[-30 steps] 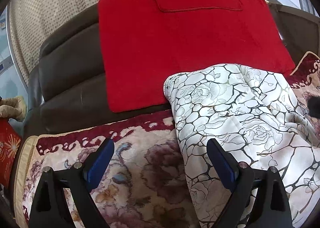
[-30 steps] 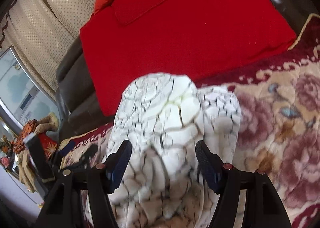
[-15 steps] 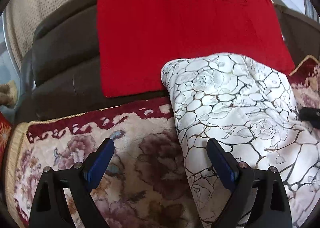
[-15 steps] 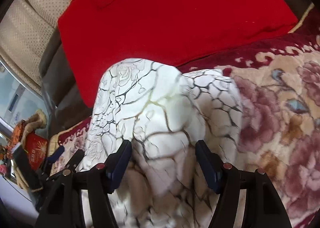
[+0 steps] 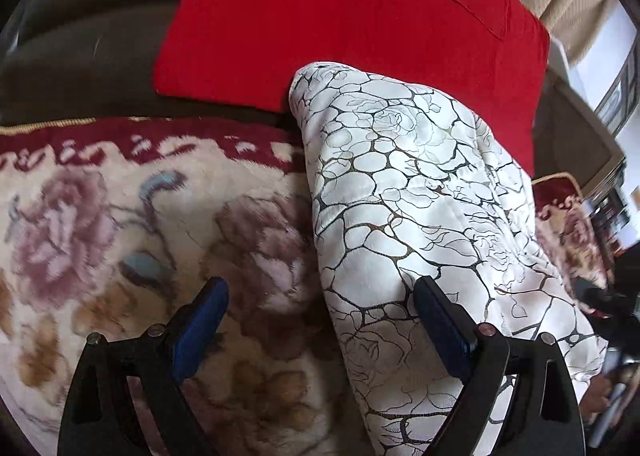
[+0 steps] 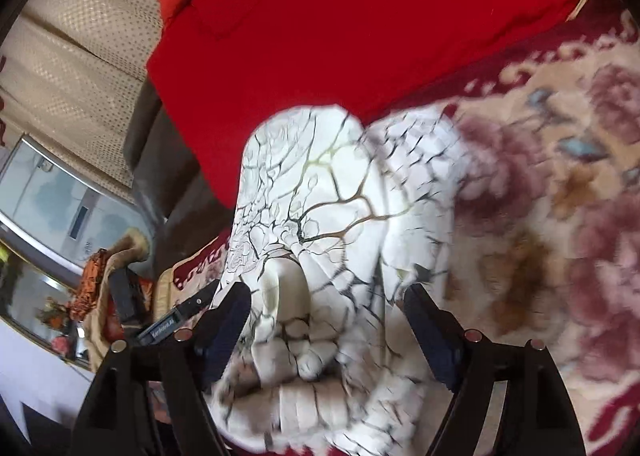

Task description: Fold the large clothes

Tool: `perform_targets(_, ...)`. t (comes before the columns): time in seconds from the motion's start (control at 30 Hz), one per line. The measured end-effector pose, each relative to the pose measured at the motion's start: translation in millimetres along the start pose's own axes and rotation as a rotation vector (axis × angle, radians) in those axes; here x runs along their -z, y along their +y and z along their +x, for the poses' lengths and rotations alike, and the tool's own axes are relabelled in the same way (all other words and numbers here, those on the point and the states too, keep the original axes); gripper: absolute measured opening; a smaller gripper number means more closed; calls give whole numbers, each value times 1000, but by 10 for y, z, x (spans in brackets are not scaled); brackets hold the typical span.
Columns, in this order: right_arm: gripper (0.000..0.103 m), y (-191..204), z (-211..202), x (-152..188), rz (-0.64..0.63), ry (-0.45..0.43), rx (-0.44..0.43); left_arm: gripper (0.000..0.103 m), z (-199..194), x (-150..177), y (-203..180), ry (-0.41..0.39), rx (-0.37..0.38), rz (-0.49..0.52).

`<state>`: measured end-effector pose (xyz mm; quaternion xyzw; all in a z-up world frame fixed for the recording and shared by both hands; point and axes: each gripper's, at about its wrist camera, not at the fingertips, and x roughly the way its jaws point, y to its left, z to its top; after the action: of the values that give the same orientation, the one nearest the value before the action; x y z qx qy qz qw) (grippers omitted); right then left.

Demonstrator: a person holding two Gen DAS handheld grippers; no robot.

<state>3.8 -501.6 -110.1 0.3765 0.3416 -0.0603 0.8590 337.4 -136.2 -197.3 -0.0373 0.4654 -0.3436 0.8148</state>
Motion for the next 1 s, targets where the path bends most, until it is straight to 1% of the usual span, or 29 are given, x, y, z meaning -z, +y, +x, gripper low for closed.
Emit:
perform_targets(0.07, 83, -7, 188, -39, 22, 33, -15, 94, 23, 16, 24, 0, 30, -11)
perform_targets(0.1, 85, 7, 316, -71, 24, 45, -25, 94, 36, 24, 26, 0, 40, -13)
perform_targets(0.2, 91, 33, 480, -96, 21, 65, -35, 94, 57, 46, -22, -4, 60, 3)
perform_targets(0.27, 90, 60, 552, -106, 22, 66, -19, 94, 78, 63, -110, -4, 56, 23)
perform_targets(0.3, 80, 123, 569, -98, -14, 64, 17, 94, 83, 70, -144, -9, 55, 32)
perform_targets(0.33, 64, 195, 576, -72, -63, 60, 69, 93, 94, 76, -175, -9, 59, 41)
perform_targets(0.37, 55, 273, 580, -44, -123, 56, 121, 93, 111, 84, -211, -3, 70, 48)
perform_targets(0.4, 39, 345, 540, -18, -164, 37, 135, 93, 124, 85, -242, 3, 80, 53)
perform_targets(0.43, 31, 399, 488, 5, -185, 17, 123, 92, 137, 100, -306, 4, 78, 69)
perform_targets(0.47, 29, 460, 426, 28, -208, -5, 121, 92, 135, 107, -358, 2, 71, 86)
perform_targets(0.5, 27, 529, 358, 59, -232, -30, 136, 92, 130, 120, -432, -2, 65, 113)
perform_targets(0.53, 26, 583, 296, 89, -249, -48, 146, 92, 125, 137, -519, -3, 78, 145)
perform_targets(0.57, 25, 647, 208, 143, -272, -69, 150, 92, 120, 166, -628, 5, 107, 186)
perform_targets(0.6, 24, 688, 151, 193, -286, -81, 153, 93, 106, 195, -729, -3, 91, 229)
perform_targets(0.63, 24, 725, 96, 254, -299, -93, 167, 93, 84, 241, -871, -19, 52, 299)
perform_targets(0.7, 24, 756, 8, 392, -316, -113, 214, 93, 74, 286, -1000, -31, 25, 361)
perform_targets(0.73, 24, 685, 0, 452, -288, -111, 239, 93, 78, 301, -1045, -34, 15, 381)
perform_targets(0.8, 24, 457, 75, 500, -219, -86, 250, 93, 110, 315, -1079, -34, -2, 390)
perform_targets(0.87, 25, 247, 228, 502, -160, -76, 217, 94, 125, 298, -1066, -25, -10, 378)
perform_targets(0.97, 31, 210, 297, 464, -116, -75, 182, 94, 96, 215, -1009, -2, 33, 329)
perform_targets(1.0, 35, 204, 265, 448, -104, -66, 174, 94, 63, 218, -965, -3, 35, 315)
